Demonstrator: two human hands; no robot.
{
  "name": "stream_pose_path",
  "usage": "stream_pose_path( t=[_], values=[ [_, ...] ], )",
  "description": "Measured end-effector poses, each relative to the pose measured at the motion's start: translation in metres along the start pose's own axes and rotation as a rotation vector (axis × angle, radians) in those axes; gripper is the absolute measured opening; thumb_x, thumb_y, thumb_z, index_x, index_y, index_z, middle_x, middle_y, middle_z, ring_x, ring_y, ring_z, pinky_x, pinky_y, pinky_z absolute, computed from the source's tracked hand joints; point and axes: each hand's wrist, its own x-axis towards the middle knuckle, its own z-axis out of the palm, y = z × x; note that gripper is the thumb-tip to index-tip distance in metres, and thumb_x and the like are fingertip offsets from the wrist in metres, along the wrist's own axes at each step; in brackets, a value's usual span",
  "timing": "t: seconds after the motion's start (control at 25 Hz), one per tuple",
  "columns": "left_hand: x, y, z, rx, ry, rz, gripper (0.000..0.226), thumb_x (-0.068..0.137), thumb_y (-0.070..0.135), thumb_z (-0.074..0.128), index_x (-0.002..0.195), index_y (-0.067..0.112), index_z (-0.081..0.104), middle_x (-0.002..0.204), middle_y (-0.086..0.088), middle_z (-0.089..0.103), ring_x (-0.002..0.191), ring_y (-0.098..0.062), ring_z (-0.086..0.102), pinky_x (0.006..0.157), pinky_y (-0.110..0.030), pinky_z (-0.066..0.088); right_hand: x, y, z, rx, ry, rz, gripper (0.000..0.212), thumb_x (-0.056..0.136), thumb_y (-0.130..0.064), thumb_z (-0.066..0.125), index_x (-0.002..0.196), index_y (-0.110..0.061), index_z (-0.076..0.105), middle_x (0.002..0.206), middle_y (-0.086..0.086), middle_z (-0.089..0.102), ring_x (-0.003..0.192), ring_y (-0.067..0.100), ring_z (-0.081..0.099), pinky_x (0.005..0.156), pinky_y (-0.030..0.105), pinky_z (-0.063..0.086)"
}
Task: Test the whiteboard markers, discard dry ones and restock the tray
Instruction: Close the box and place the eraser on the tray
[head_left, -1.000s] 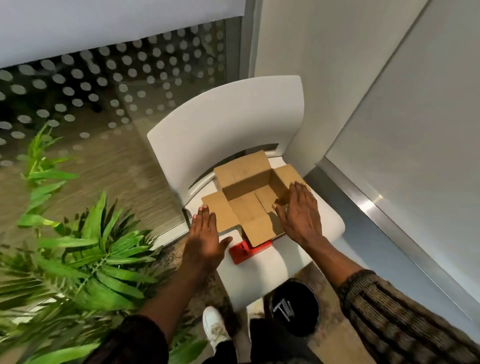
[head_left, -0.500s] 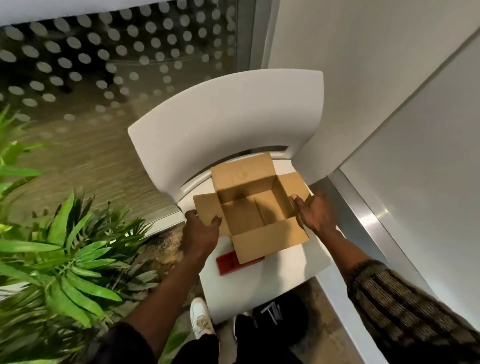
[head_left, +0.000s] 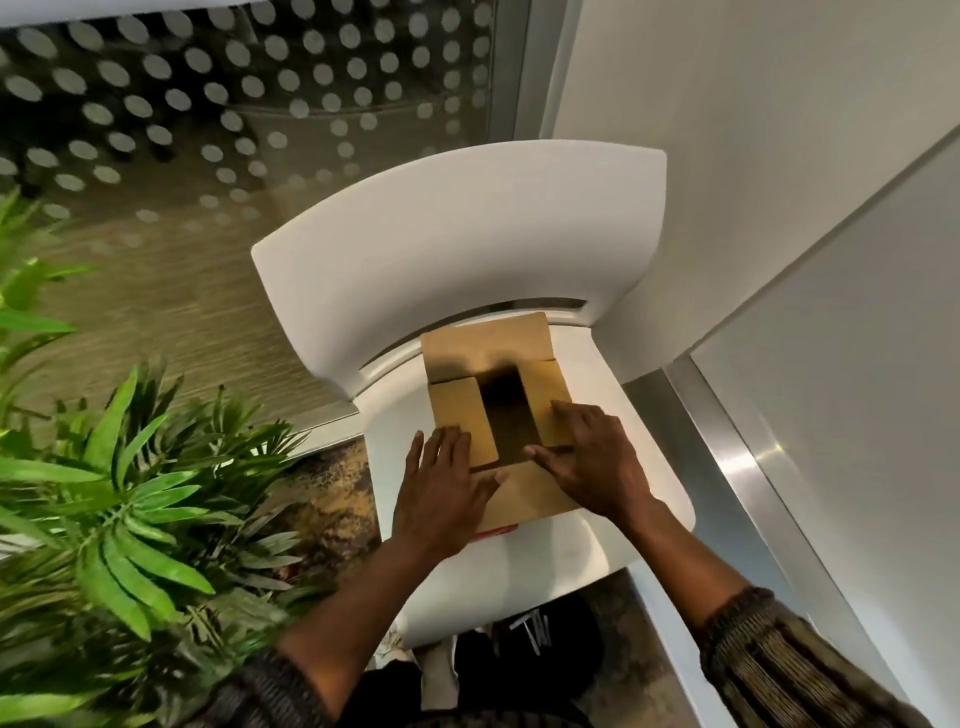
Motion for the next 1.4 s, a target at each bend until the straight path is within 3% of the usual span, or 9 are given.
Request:
stream_pose_path(
  t=[0.2, 0.48, 0.56, 0.64, 0.72, 0.84, 1.04, 1.28, 1.4],
  values=[
    [-0.004, -0.019, 0.006, 0.15, -0.06, 0.133, 0.109, 0.097, 0.078, -0.017, 0.164, 0.014, 0.039, 0.179, -0.01, 0.02, 0.168, -0.024, 0.006, 0.134, -0.042, -0.01, 0.001, 0.012, 0.004, -0.359, -0.206, -0.189, 0.108, 0.085, -0.086, -0.012, 0.165, -0.022, 0.023, 0.174, -0.002, 0.02, 0.161, 0.021, 0.014, 0.13, 0.04, 0.009],
    [-0.008, -0.026, 0.002, 0.185, -0.138, 0.149, 0.101, 0.1, 0.078, -0.009, 0.17, 0.014, 0.026, 0.181, -0.006, 0.003, 0.166, -0.02, -0.013, 0.134, -0.042, -0.012, 0.003, 0.01, -0.001, -0.502, -0.264, -0.237, 0.134, 0.068, -0.077, -0.044, 0.165, -0.019, 0.027, 0.175, 0.001, 0.016, 0.163, 0.023, 0.009, 0.131, 0.043, 0.002],
    [-0.008, -0.028, 0.0, 0.181, -0.162, 0.157, 0.094, 0.104, 0.078, 0.004, 0.171, 0.014, 0.019, 0.181, -0.007, -0.004, 0.165, -0.02, -0.018, 0.134, -0.042, -0.014, 0.007, 0.004, -0.005, -0.448, -0.26, -0.218, 0.132, 0.069, -0.081, -0.039, 0.162, -0.022, 0.032, 0.173, -0.001, 0.024, 0.161, 0.023, 0.018, 0.132, 0.044, 0.007],
    [-0.007, -0.029, -0.002, 0.157, -0.165, 0.166, 0.094, 0.105, 0.079, 0.013, 0.172, 0.013, 0.013, 0.18, -0.007, -0.008, 0.165, -0.02, -0.02, 0.134, -0.04, -0.013, 0.017, 0.003, -0.008, -0.242, -0.174, -0.124, 0.107, 0.083, -0.085, -0.008, 0.154, -0.026, 0.046, 0.162, -0.002, 0.044, 0.15, 0.025, 0.039, 0.127, 0.045, 0.028],
    [-0.009, -0.03, -0.005, 0.102, -0.168, 0.147, 0.097, 0.104, 0.08, 0.019, 0.172, 0.012, 0.01, 0.18, -0.007, -0.012, 0.164, -0.019, -0.021, 0.132, -0.035, -0.016, 0.036, 0.005, -0.013, 0.092, -0.015, 0.014, 0.073, 0.094, -0.075, 0.032, 0.139, -0.025, 0.062, 0.141, -0.001, 0.062, 0.129, 0.024, 0.057, 0.108, 0.044, 0.05],
    [-0.012, -0.035, -0.008, 0.106, -0.195, 0.149, 0.103, 0.101, 0.084, 0.023, 0.172, 0.011, 0.006, 0.178, -0.007, -0.019, 0.162, -0.02, -0.025, 0.132, -0.035, -0.015, 0.077, 0.004, -0.023, 0.433, 0.151, 0.165, 0.047, 0.101, -0.051, 0.06, 0.134, -0.018, 0.066, 0.131, 0.003, 0.07, 0.12, 0.024, 0.065, 0.1, 0.043, 0.056],
    [-0.009, -0.044, -0.011, 0.19, -0.24, 0.239, 0.14, 0.078, 0.103, 0.043, 0.17, 0.009, -0.004, 0.175, -0.012, -0.027, 0.158, -0.025, -0.034, 0.122, -0.037, -0.028, 0.139, 0.001, -0.032, 0.778, -0.003, 0.334, 0.064, 0.095, -0.053, 0.07, 0.144, -0.014, 0.057, 0.145, 0.008, 0.061, 0.131, 0.029, 0.059, 0.11, 0.046, 0.047],
    [-0.008, -0.044, -0.012, 0.216, -0.267, 0.235, 0.14, 0.079, 0.096, 0.055, 0.171, 0.011, -0.008, 0.174, -0.01, -0.031, 0.149, -0.023, -0.045, 0.108, -0.03, -0.036, 0.148, -0.007, -0.042, 1.105, 0.05, 0.299, 0.053, 0.095, -0.06, 0.065, 0.122, -0.015, 0.073, 0.119, 0.007, 0.074, 0.108, 0.025, 0.068, 0.102, 0.044, 0.055],
    [-0.007, -0.042, -0.014, 0.177, -0.264, 0.231, 0.137, 0.081, 0.095, 0.053, 0.171, 0.01, -0.005, 0.175, -0.009, -0.027, 0.151, -0.022, -0.042, 0.108, -0.03, -0.037, 0.13, -0.005, -0.044, 1.01, 0.162, 0.189, 0.039, 0.098, -0.048, 0.068, 0.112, -0.014, 0.078, 0.103, 0.004, 0.077, 0.099, 0.022, 0.071, 0.101, 0.043, 0.056]
  ],
)
